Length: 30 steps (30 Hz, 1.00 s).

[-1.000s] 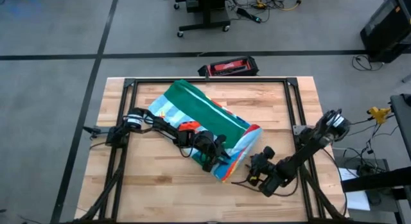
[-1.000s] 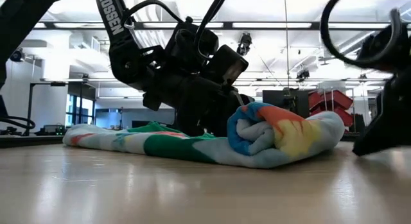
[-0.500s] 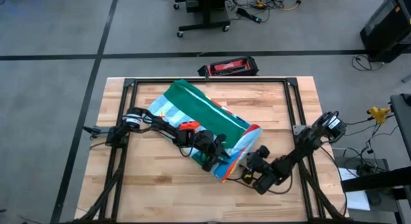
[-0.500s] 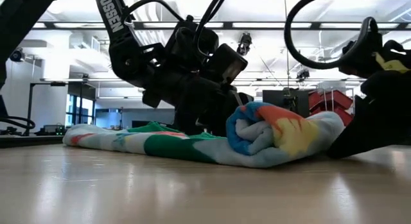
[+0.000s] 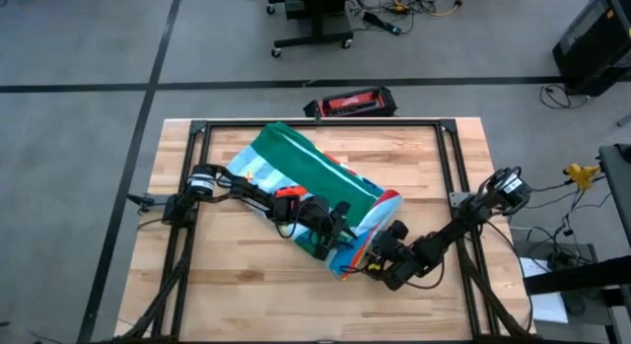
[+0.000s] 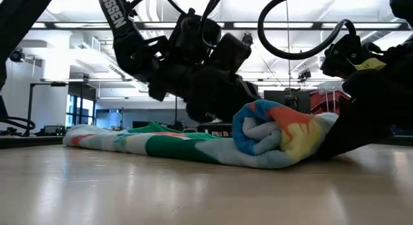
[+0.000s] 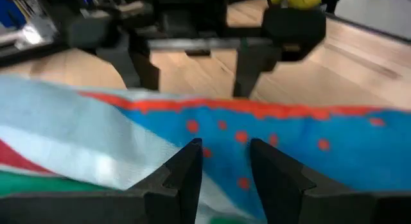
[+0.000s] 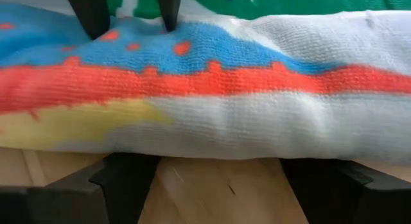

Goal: Roll towel
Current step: Roll the green multi-color dinosaur print towel

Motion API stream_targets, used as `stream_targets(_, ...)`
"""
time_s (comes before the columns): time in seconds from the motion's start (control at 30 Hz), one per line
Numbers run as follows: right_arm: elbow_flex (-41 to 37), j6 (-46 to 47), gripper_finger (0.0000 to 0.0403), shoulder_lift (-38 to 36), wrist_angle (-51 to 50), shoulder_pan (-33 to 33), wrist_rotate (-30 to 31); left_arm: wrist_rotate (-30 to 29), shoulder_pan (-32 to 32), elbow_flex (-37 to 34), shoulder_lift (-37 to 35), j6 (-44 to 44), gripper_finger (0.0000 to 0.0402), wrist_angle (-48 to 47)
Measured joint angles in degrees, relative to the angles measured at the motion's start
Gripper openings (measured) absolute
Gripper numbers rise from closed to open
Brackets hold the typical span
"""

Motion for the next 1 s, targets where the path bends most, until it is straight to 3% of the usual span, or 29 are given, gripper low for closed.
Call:
stream_targets(0.23,0.00,0.10,0.0303,0.15,0.10,-0.07,-0.28,1.03,2.21,4.03,0.36,0.84,0.0116,-1.25)
stream_targets(0.5,0.00,-0.27,0.0319,0.13,0.28,-0.04,-0.79,11.90,6.61,7.67,6.25,-0.82,0.0116,-1.52)
stream_targets(1.0,-0.13,-2.28,0.0333,-2.67,0.00,-0.20,-1.37,12.78,7.82,6.52,9.01,0.97,0.0116,-1.06)
